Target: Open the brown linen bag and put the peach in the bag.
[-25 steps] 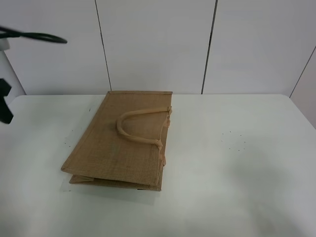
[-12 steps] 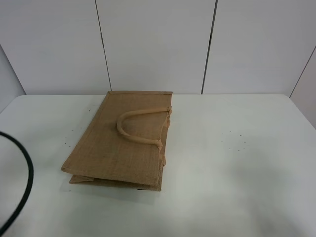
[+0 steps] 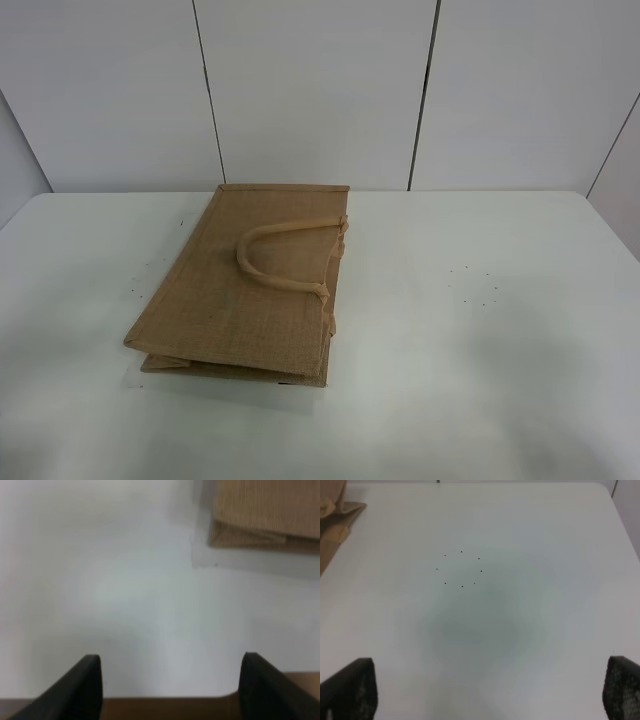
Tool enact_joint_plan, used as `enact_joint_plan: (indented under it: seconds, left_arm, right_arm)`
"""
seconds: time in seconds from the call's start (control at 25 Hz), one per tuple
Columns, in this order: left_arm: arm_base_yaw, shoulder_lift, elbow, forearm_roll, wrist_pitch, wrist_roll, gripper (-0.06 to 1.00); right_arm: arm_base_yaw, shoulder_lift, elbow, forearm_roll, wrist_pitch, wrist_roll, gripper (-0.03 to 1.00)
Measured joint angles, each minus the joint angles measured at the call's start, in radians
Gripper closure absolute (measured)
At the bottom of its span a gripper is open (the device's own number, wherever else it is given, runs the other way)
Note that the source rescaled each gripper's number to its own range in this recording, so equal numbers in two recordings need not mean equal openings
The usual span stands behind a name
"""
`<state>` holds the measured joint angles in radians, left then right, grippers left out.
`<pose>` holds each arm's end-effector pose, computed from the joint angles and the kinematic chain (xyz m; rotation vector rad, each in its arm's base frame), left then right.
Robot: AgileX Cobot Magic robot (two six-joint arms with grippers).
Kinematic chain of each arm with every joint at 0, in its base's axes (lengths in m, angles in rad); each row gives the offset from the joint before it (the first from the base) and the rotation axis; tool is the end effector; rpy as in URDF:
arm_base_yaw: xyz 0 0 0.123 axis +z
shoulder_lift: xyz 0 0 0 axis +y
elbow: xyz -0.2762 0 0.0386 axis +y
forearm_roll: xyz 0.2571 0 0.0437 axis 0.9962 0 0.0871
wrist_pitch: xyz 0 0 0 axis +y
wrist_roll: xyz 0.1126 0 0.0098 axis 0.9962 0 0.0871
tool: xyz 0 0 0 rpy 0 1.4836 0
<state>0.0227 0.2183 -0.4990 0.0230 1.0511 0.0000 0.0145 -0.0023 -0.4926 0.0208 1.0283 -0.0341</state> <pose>0.0612 0.0036 0.2624 -0.0234 2.2539 0.0408 0.0311 0.0025 0.2727 -0.0495 2.0162 0.0123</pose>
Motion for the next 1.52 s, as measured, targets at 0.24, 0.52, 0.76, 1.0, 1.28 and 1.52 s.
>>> enact_joint_plan:
  seconds: [0.24, 0.52, 0.76, 1.0, 1.28, 1.52]
  left_arm:
    - [0.0, -0.15, 0.002, 0.0, 0.002, 0.0, 0.17]
    - [0.0, -0.223, 0.003, -0.001, 0.003, 0.0, 0.17]
    - [0.0, -0.223, 0.003, -0.001, 0.003, 0.0, 0.17]
    - [0.0, -0.223, 0.003, -0.001, 0.003, 0.0, 0.17]
    - [-0.035, -0.223, 0.003, -0.001, 0.003, 0.0, 0.17]
    - [-0.036, -0.223, 0.003, -0.001, 0.003, 0.0, 0.17]
  right_arm:
    - [0.0, 0.0, 0.0, 0.0, 0.0, 0.0, -0.03]
    - [0.0, 0.0, 0.0, 0.0, 0.0, 0.0, -0.03]
    - [0.0, 0.0, 0.0, 0.0, 0.0, 0.0, -0.03]
    - [0.0, 0.0, 0.0, 0.0, 0.0, 0.0, -0.03]
    - [0.0, 0.0, 0.0, 0.0, 0.0, 0.0, -0.03]
    - [0.0, 0.0, 0.0, 0.0, 0.0, 0.0, -0.03]
